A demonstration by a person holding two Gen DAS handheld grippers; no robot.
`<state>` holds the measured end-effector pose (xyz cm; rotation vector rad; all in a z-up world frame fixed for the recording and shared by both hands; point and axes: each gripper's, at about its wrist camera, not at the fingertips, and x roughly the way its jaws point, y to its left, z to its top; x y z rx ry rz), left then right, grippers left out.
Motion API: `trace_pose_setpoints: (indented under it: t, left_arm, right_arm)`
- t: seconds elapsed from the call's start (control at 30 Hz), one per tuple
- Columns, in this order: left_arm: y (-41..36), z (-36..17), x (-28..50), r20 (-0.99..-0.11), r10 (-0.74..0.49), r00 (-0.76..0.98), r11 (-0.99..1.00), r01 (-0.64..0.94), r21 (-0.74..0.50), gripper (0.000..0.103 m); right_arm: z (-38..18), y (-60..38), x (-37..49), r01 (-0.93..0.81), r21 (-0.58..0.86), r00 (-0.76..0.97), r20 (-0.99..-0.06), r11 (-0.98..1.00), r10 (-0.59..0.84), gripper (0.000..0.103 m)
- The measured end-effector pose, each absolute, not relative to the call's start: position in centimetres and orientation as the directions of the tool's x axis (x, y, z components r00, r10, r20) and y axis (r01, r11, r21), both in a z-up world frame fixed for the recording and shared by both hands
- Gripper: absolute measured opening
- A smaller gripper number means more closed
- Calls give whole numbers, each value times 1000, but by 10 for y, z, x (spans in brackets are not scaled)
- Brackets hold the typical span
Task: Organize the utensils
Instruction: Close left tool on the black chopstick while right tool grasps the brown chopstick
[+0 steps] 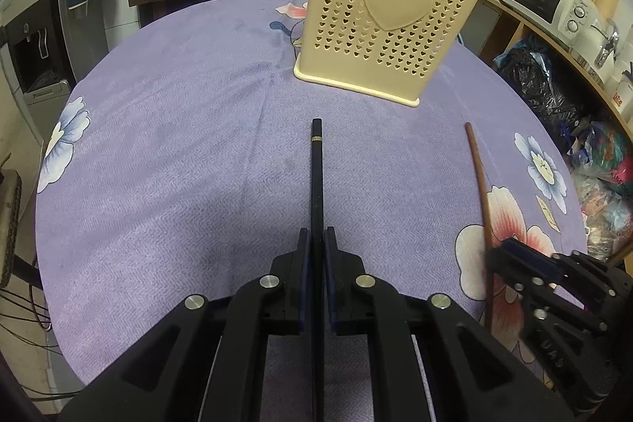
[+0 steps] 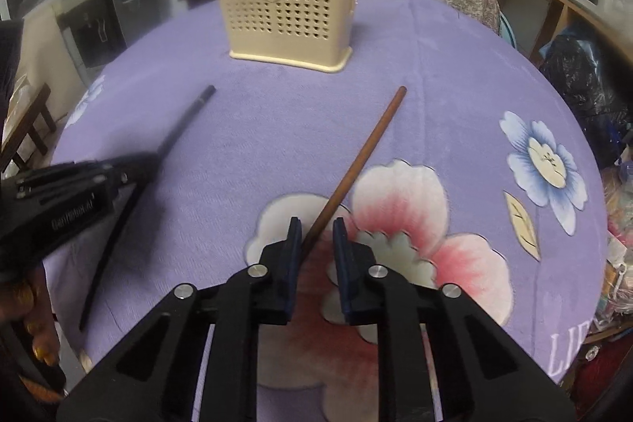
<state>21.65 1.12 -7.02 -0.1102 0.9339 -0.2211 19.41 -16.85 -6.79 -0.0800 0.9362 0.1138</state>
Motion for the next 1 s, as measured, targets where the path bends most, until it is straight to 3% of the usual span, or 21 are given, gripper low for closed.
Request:
trace_pose_setpoints:
  t: [0.23,0.3,0.33,0.37,0.57,0.8,1.0]
  left_arm:
    - [12,-70,216,-782,-241,575,971,138,-198,8]
    - [12,-71,216,-782,-242,574,970,135,-201,8]
    - [13,-71,216,-782,-246,572,969,135,-206,9]
    - [15,-71,216,-782,-251,570,968,134,-213,9]
    - [20,-68,217,-777,-259,573,965,134,-223,9]
    - [20,-59,216,-761,-271,590,962,151,-226,9]
    - [30,-55,214,-755,-264,600,964,136,-229,9]
  right_arm:
    - [-71,-212,185,-84,86,560,-820,993,118,13]
    - [-70,-219,187,-40,110,576,-810,993,113,27]
    - [-68,-223,188,-18,128,588,-801,992,114,49]
    - [-64,-229,189,15,156,605,-788,988,115,62]
    - [-44,-232,212,54,146,662,-746,988,74,59]
    - [-71,-227,281,89,151,572,-817,985,73,49]
    - [-71,-208,322,17,132,563,-820,991,99,48]
